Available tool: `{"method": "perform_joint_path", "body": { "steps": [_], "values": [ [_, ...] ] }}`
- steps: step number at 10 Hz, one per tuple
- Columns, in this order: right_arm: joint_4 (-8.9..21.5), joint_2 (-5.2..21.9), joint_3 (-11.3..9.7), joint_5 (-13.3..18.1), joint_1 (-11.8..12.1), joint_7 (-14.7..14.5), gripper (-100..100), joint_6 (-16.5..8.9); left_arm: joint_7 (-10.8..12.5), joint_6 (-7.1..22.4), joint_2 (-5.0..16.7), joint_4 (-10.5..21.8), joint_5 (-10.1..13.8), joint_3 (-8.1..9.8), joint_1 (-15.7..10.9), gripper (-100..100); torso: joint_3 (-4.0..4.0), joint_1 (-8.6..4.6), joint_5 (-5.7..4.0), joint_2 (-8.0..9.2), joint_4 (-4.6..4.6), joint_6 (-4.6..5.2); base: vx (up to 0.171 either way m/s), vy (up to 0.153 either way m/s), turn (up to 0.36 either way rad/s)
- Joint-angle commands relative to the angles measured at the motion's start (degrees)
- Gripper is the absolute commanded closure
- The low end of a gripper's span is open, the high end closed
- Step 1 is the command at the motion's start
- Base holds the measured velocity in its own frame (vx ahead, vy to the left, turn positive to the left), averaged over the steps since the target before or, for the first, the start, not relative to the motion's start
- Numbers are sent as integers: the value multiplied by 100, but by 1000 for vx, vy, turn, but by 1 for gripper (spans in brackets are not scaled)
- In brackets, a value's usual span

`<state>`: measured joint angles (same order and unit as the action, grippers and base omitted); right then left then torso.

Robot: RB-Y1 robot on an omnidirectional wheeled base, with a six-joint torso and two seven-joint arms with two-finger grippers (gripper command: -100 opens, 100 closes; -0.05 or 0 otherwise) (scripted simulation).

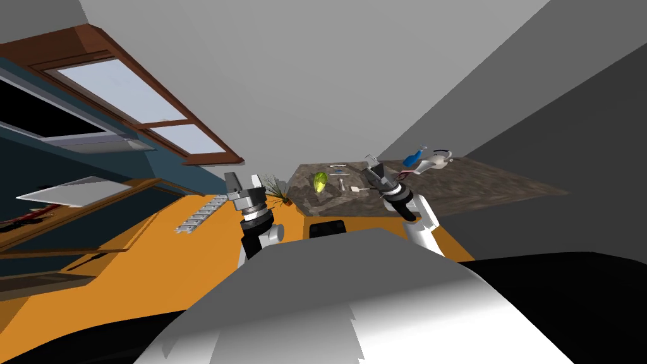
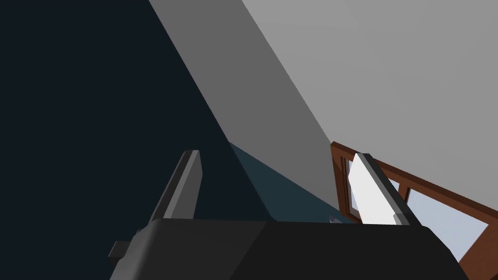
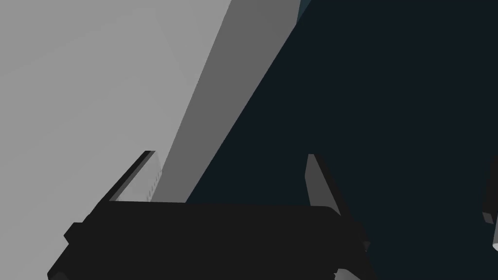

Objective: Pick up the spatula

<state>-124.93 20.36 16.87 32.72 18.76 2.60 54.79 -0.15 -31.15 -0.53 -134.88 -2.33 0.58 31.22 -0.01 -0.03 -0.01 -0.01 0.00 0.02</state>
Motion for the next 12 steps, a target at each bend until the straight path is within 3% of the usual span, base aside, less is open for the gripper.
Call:
{"method": "perform_joint_path", "body": {
  "steps": [1, 4, 6, 7, 9, 10, 12],
  "values": [
    [9, 14, 0, 197, -22, -8, -100, 17, 0, 0, 0, 0, 0, 0, 0, 0, 0, 0, 0, 0, 0, 0, 0, -4, -14],
    [263, 335, 335, 753, -204, -63, -100, 438, 0, 0, 0, 0, 0, 0, 0, 0, 0, 2, 0, 0, 0, 0, -2, -1, 104],
    [263, 335, 335, 1051, -204, -63, -100, 438, 0, 0, 0, 0, 0, 0, 0, 0, 0, 1, 0, 0, 0, 0, -1, -3, 22],
    [405, 498, 492, 1246, -293, -91, -100, 648, 0, 0, 0, 0, 0, 0, 0, 0, 0, 3, 0, 0, 0, 1, -3, 4, 119],
    [405, 498, 492, 1489, -293, -91, -100, 648, 0, 0, 0, 0, 0, 0, 0, 0, 0, 3, 0, 0, 0, 0, -2, -1, 34],
    [558, 661, 640, 1713, -379, -118, -100, 856, 0, 0, 0, 0, 0, 0, 0, 0, 0, 3, 0, 1, 0, 1, -3, 5, 119],
    [558, 661, 640, 1932, -379, -118, -100, 856, 0, 0, 0, 0, 0, 0, 0, 0, 0, 3, 1, 0, 0, 1, -1, 0, 30]
  ]
}}
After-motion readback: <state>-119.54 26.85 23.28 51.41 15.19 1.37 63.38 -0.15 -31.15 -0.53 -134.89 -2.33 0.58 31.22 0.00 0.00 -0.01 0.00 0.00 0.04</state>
